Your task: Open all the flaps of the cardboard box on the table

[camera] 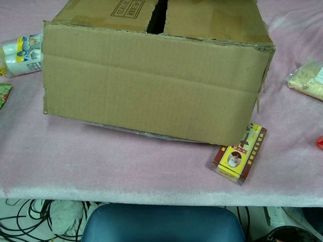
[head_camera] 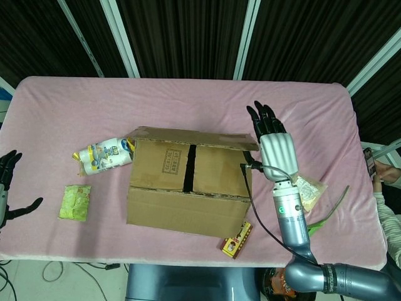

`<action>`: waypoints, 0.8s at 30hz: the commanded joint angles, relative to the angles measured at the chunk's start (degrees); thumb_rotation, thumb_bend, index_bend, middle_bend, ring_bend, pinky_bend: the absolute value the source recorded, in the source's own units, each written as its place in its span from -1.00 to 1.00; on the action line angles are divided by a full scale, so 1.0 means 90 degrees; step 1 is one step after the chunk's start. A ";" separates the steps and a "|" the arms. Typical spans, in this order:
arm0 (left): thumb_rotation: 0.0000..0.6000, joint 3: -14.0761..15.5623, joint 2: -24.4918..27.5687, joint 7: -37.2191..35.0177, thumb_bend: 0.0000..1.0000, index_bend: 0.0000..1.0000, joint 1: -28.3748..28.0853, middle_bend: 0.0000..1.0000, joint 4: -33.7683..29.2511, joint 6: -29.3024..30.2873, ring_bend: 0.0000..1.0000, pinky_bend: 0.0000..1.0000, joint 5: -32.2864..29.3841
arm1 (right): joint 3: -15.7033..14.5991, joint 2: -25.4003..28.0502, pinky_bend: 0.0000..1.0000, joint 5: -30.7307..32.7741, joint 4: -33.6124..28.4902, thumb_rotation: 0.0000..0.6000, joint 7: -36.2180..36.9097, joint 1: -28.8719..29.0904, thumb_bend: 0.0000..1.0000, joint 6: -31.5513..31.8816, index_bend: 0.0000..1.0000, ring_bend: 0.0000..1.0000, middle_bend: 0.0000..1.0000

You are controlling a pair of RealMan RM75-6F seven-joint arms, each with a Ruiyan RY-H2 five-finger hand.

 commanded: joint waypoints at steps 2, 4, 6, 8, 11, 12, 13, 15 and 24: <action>1.00 0.0015 -0.0004 0.0006 -0.73 -1.00 -0.0012 -0.97 0.0005 -0.0038 -1.00 -1.00 -0.0012 | 0.0442 0.0151 -0.53 0.0584 0.0347 1.00 -0.0070 0.0353 -0.26 -0.0217 -1.00 -1.00 -1.00; 1.00 0.0022 -0.0011 0.0013 -0.73 -1.00 -0.0020 -0.97 0.0008 -0.0056 -1.00 -1.00 -0.0014 | 0.0563 0.0164 -0.53 0.0811 0.0522 1.00 -0.0083 0.0480 -0.29 -0.0302 -1.00 -1.00 -1.00; 1.00 0.0025 -0.0013 0.0017 -0.73 -1.00 -0.0023 -0.97 0.0006 -0.0068 -1.00 -1.00 -0.0021 | 0.0647 0.0172 -0.53 0.1037 0.0782 1.00 -0.0159 0.0632 -0.33 -0.0414 -1.00 -1.00 -1.00; 1.00 0.0024 -0.0017 0.0029 -0.73 -1.00 -0.0028 -0.97 0.0006 -0.0075 -1.00 -1.00 -0.0032 | 0.0705 0.0135 -0.53 0.1297 0.1144 1.00 -0.0232 0.0832 -0.36 -0.0574 -1.00 -1.00 -1.00; 1.00 0.0024 -0.0020 0.0033 -0.73 -1.00 -0.0029 -0.97 0.0007 -0.0076 -1.00 -1.00 -0.0040 | 0.0792 0.0050 -0.53 0.1631 0.1508 1.00 -0.0230 0.1056 -0.41 -0.0731 -1.00 -1.00 -1.00; 1.00 0.0023 -0.0022 0.0033 -0.73 -1.00 -0.0030 -0.97 0.0009 -0.0074 -1.00 -1.00 -0.0040 | 0.0854 -0.0003 -0.53 0.1788 0.1672 1.00 -0.0221 0.1168 -0.41 -0.0782 -1.00 -1.00 -1.00; 1.00 0.0022 -0.0024 0.0033 -0.73 -1.00 -0.0029 -0.97 0.0012 -0.0070 -1.00 -1.00 -0.0041 | 0.0896 -0.0043 -0.53 0.1880 0.1792 1.00 -0.0214 0.1253 -0.42 -0.0808 -1.00 -1.00 -1.00; 1.00 0.0017 -0.0030 0.0030 -0.73 -1.00 -0.0026 -0.97 0.0018 -0.0056 -1.00 -1.00 -0.0044 | 0.0974 -0.0142 -0.53 0.1984 0.2070 1.00 -0.0180 0.1449 -0.42 -0.0822 -1.00 -1.00 -1.00; 1.00 0.0009 -0.0050 0.0058 -0.73 -1.00 -0.0042 -0.97 0.0056 -0.0096 -1.00 -1.00 -0.0100 | 0.1095 -0.0406 -0.53 0.2395 0.2747 1.00 -0.0128 0.1979 -0.42 -0.0907 -1.00 -1.00 -1.00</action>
